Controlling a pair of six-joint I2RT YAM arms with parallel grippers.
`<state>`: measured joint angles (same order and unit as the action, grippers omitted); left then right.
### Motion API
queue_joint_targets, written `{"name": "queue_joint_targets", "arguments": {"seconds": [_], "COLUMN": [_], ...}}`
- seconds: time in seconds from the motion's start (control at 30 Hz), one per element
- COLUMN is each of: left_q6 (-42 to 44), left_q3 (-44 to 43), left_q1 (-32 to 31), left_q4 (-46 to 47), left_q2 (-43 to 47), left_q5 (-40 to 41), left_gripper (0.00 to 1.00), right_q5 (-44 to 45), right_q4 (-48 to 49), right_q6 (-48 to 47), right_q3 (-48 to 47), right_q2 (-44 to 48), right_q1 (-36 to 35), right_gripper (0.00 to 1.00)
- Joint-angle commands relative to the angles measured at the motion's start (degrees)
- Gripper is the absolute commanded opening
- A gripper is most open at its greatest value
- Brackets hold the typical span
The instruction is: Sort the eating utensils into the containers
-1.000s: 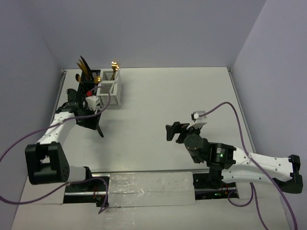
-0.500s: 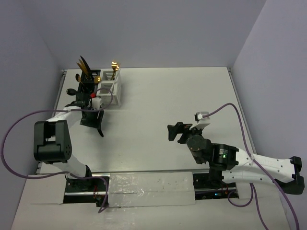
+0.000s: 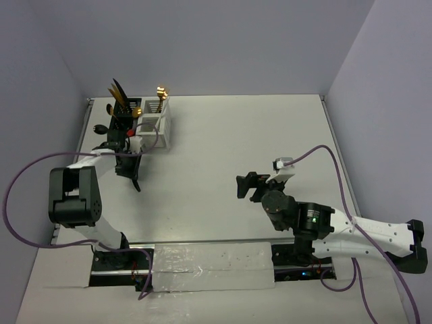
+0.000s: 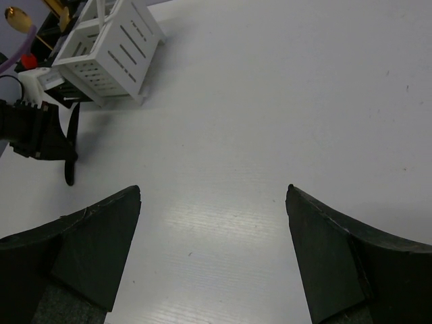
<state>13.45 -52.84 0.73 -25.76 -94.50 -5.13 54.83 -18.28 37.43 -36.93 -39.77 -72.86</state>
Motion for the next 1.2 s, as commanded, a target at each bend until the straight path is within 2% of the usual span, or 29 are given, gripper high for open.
{"name": "queue_joint_targets", "arguments": {"seconds": [0.0, 0.2, 0.33, 0.47, 0.63, 0.67, 0.77, 0.93, 1.17], "left_q6": [2.89, 7.54, 18.43, 22.14, 18.46, 17.67, 13.89, 8.09, 6.06], "left_q3": [3.96, 9.58, 13.02, 14.96, 11.98, 10.84, 7.94, 4.59, 2.74], "left_q1": [-0.12, -0.20, -0.12, -0.03, -0.12, -0.12, -0.03, -0.03, -0.03], "left_q4": [0.71, -2.71, -8.51, -9.31, -7.38, -6.68, -4.13, -0.70, -0.43], "left_q2": [0.10, 5.72, 11.52, 15.92, 14.08, 13.38, 10.74, 6.53, 3.09], "left_q5": [2.75, 2.93, -1.02, 1.78, 1.34, 1.52, 1.17, 0.37, -0.15], "left_gripper": [0.32, 0.34, 0.40, 0.43, 0.50, 0.54, 0.56, 0.54, 0.49], "right_q5": [2.56, 2.74, 2.92, 2.92, 2.48, 2.39, 2.39, 2.65, 3.18], "right_q4": [-0.17, 0.79, -0.35, 0.17, 0.71, 0.53, -0.43, -2.02, -3.25], "right_q6": [0.71, 0.28, 0.63, 0.54, 0.19, 0.36, 0.98, 1.68, 2.38], "right_q3": [-0.34, 0.63, 0.54, 1.15, 1.25, 1.24, 1.07, 0.80, 1.42], "right_q2": [0.48, 1.71, 2.41, 3.38, 4.08, 4.17, 4.09, 4.87, 7.16], "right_q1": [-0.18, -0.09, -0.18, -0.18, -0.18, -0.18, -0.18, -0.18, -0.18], "right_gripper": [0.94, 0.95, 0.94, 0.94, 0.94, 0.94, 0.94, 0.94, 0.93]}}
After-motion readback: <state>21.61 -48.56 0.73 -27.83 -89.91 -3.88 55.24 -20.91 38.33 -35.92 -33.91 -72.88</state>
